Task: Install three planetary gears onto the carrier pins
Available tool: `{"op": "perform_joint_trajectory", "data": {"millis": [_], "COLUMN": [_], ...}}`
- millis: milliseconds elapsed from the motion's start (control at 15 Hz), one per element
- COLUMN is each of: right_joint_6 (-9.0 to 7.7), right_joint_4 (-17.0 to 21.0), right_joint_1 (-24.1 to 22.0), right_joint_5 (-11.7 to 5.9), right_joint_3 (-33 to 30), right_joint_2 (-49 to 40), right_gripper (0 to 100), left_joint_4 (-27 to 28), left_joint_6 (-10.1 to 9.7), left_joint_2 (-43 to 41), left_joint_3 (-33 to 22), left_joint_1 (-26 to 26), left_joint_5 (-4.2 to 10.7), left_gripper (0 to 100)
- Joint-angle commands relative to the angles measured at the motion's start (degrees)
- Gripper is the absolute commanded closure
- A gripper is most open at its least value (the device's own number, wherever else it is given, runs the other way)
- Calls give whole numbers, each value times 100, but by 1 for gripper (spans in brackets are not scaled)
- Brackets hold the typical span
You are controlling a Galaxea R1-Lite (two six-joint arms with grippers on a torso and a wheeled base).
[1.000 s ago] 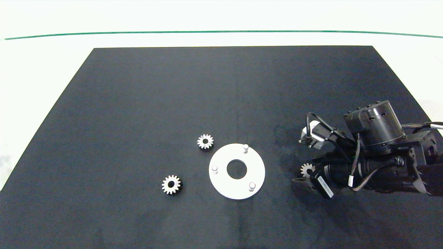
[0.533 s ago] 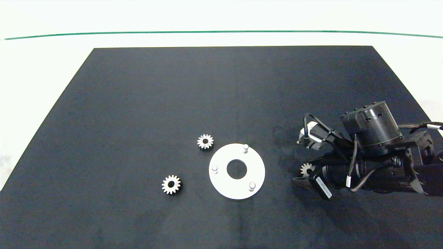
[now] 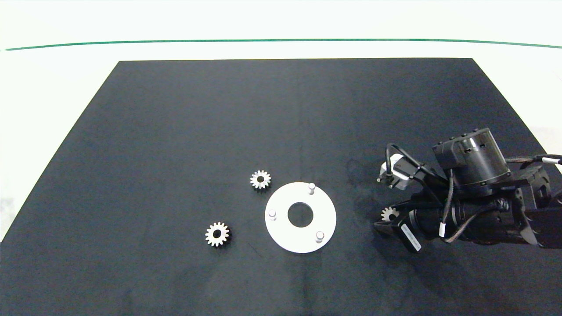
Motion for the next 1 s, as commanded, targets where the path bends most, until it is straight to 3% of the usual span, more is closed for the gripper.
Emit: {"op": "perform_joint_trajectory", "data": {"millis": [67,1000], "right_joint_6": [-11,-11], "right_joint_4": [2,46], "right_joint_1": [10,-8], "right_joint_5": [12,29], "right_joint_3": [4,163], "right_joint_2": [11,-59], "right_gripper": [56,84], "left_joint_4": [20,20], "left_joint_6": [12,3], "left_joint_2": [7,7], "left_joint_3": [-28,-99], "left_joint_1": [0,-8], "left_joint_5": [-5,-13], "left_gripper": [0,0]}}
